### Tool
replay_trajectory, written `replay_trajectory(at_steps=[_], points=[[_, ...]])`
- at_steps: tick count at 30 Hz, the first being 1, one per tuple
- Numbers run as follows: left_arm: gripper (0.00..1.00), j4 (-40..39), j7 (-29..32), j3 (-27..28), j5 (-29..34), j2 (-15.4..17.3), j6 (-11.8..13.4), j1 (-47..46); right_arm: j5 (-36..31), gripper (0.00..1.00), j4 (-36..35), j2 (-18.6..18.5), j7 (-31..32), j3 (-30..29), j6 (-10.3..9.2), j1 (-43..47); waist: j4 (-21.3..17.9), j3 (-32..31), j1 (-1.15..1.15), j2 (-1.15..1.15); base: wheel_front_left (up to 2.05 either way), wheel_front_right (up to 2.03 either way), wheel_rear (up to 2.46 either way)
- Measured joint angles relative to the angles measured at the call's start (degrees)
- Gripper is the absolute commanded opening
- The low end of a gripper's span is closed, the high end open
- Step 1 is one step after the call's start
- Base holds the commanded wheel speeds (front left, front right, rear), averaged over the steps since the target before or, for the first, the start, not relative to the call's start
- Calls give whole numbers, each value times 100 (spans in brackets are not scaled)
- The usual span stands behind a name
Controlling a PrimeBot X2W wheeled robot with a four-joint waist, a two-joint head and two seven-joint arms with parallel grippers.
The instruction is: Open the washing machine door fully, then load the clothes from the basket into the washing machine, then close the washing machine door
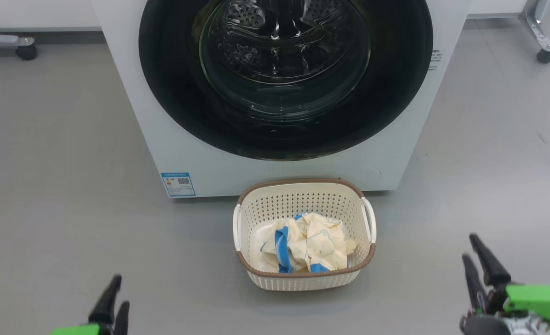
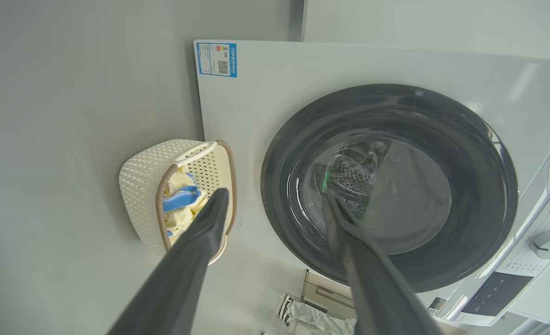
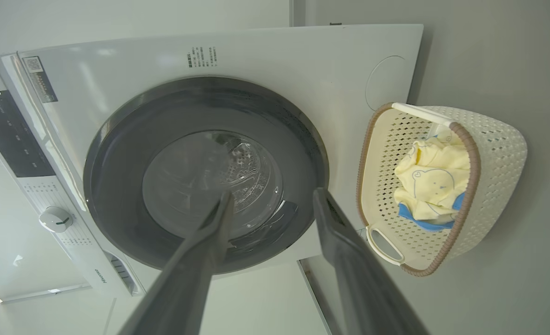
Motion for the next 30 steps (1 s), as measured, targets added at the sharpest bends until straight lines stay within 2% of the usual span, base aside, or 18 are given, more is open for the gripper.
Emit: replay_trajectory(at_steps=[5,19,30], points=[[100,104,-9,-53,0,-38,8,199,0,100,122,25,-1,0,0,242,-1,0,0,0,0,0,0],[100,-62,-214,-180,19,-32,7,133,-126,100,-7,19,-119,-10,0,195,-2,-2,0,0,0,0,0],[100,-177,-455,-304,775,1,7,27,-687,100,-54,-116,-368,94,0,120,4,-23,0,0,0,0,0]])
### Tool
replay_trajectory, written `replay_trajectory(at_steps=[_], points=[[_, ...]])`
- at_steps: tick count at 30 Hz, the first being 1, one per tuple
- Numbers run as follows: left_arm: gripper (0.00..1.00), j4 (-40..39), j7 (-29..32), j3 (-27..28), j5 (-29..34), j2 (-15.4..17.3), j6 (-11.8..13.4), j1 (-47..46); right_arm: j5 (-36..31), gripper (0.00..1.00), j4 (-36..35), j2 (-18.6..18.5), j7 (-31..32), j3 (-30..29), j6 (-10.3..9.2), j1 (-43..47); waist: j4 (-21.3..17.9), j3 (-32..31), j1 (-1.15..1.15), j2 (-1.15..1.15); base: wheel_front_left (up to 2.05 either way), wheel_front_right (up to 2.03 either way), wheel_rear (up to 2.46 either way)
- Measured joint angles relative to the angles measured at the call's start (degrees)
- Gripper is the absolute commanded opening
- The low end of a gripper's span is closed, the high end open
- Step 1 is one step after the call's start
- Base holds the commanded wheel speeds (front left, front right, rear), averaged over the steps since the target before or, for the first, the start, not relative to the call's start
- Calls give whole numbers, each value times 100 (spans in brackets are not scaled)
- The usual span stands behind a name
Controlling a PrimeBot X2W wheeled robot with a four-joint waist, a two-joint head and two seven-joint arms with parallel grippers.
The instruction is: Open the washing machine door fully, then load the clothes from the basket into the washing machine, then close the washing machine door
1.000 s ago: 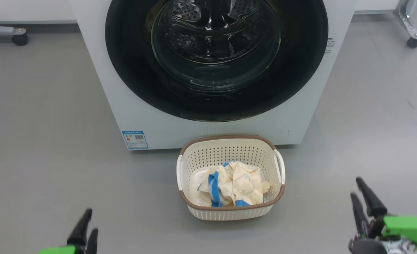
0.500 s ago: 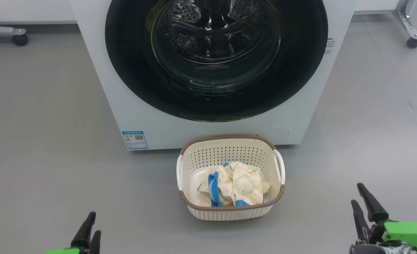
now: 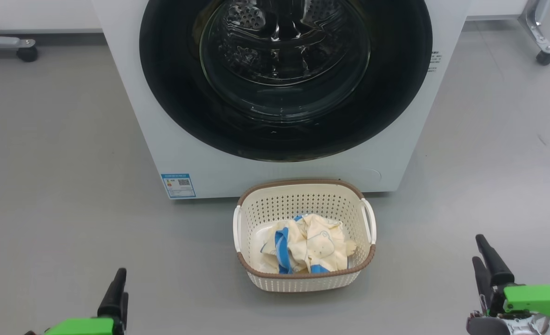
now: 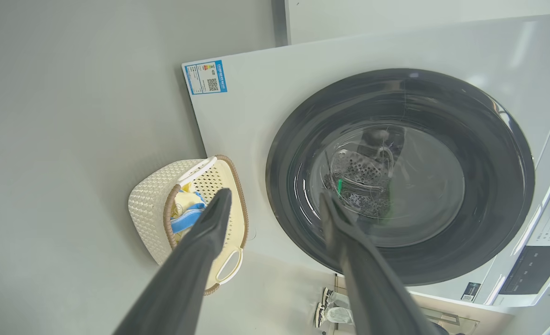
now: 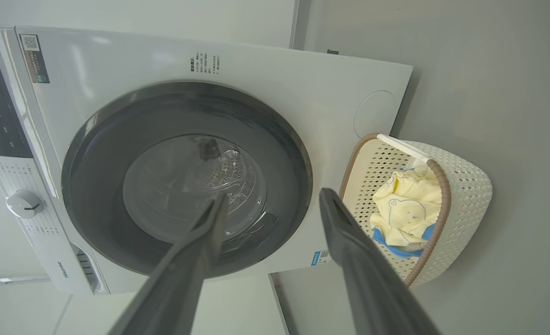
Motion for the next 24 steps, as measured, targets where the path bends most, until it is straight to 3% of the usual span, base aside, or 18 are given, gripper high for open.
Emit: replay_trajectory(at_steps=[11,24], points=[[100,-143,-158,29,1114,-8,-1,-10,-992,100,56,-119,-237,60,0,-35,5,-17,0,0,0,0,0],[100,-337,-361,-164,2584,-9,-8,-28,-2603,100,14,-125,-457,-73,0,-140,17,-24,0,0,0,0,0]])
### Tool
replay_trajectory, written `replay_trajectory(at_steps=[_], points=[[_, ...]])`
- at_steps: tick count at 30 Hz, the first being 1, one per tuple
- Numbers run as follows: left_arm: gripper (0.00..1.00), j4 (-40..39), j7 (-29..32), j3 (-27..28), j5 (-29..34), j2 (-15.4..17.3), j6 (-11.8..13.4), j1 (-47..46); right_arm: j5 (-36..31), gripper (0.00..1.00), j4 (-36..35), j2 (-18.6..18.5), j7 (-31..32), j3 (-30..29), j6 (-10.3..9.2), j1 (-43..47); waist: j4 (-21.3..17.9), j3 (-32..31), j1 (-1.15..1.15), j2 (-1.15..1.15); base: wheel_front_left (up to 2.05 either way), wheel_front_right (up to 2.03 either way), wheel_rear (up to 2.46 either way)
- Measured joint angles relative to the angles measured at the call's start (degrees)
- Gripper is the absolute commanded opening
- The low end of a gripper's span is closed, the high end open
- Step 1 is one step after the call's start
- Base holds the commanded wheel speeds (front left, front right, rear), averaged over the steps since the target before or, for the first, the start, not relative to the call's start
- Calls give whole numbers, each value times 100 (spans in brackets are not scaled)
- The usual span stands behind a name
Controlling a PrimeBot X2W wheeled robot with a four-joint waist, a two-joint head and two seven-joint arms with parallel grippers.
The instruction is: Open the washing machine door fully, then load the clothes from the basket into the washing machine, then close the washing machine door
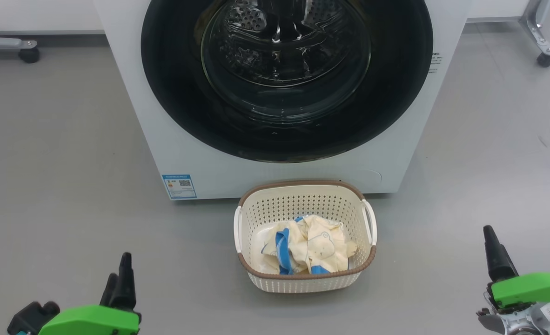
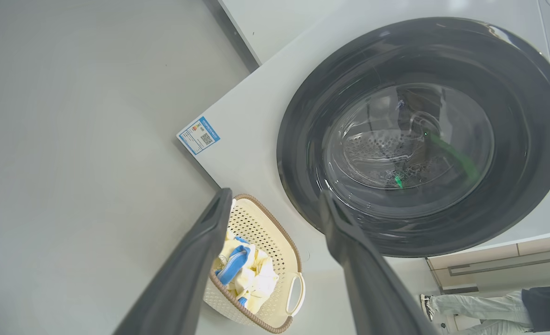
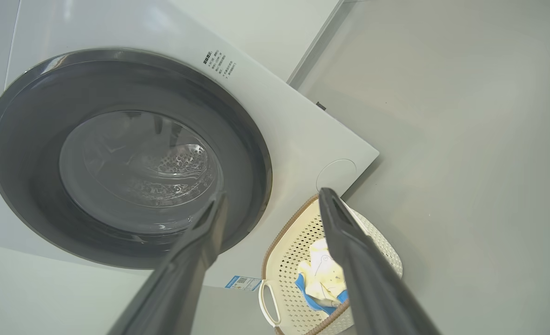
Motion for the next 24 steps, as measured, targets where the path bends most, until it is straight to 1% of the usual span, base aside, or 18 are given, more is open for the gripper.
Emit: replay_trajectory(at_steps=[9,24], points=[[100,-31,-151,-190,867,5,-1,-14,-813,100,-51,0,-157,26,0,-38,4,-4,0,0,0,0,0],[100,-48,-401,-508,1895,30,-3,-130,-1936,100,-68,-2,-400,405,0,-104,22,-10,0,0,0,0,0]])
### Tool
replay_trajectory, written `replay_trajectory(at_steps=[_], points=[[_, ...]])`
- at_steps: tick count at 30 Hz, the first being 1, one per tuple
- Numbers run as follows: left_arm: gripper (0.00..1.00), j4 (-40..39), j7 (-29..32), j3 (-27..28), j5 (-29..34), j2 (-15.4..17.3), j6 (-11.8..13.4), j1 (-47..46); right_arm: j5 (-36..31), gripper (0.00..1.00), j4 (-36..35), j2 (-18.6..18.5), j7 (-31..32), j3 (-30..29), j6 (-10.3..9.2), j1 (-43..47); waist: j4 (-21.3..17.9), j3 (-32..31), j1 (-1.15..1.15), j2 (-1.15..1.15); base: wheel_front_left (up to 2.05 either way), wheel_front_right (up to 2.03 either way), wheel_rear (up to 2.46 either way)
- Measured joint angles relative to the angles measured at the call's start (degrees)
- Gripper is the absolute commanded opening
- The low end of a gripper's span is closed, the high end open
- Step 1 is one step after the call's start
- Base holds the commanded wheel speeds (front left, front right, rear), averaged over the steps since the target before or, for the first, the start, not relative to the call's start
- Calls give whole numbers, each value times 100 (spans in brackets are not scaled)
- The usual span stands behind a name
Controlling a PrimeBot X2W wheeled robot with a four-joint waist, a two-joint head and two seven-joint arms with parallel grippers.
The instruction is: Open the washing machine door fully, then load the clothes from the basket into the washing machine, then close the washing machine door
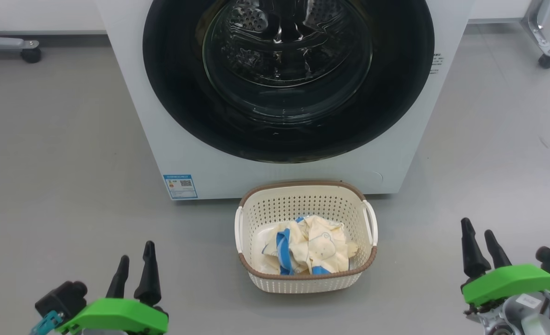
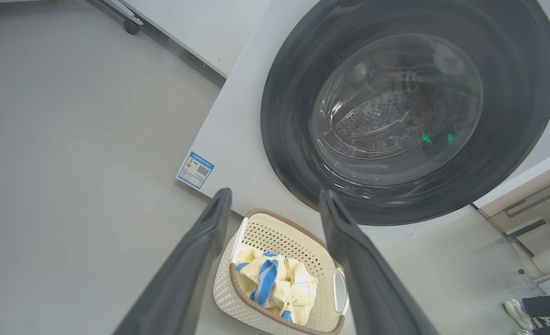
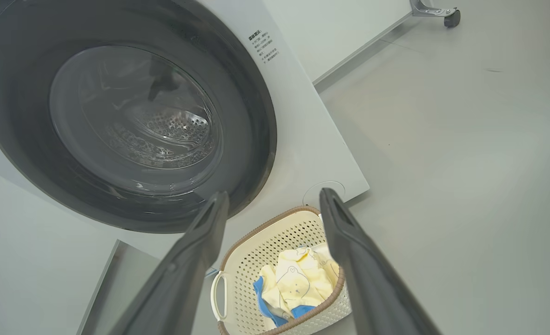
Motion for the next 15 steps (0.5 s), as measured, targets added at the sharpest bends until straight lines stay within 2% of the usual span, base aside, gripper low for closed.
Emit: replay_trajectory(at_steps=[15], points=[[100,0,-247,-220,964,78,-3,-127,-1001,100,9,-29,-240,324,0,-116,5,-18,0,0,0,0,0]])
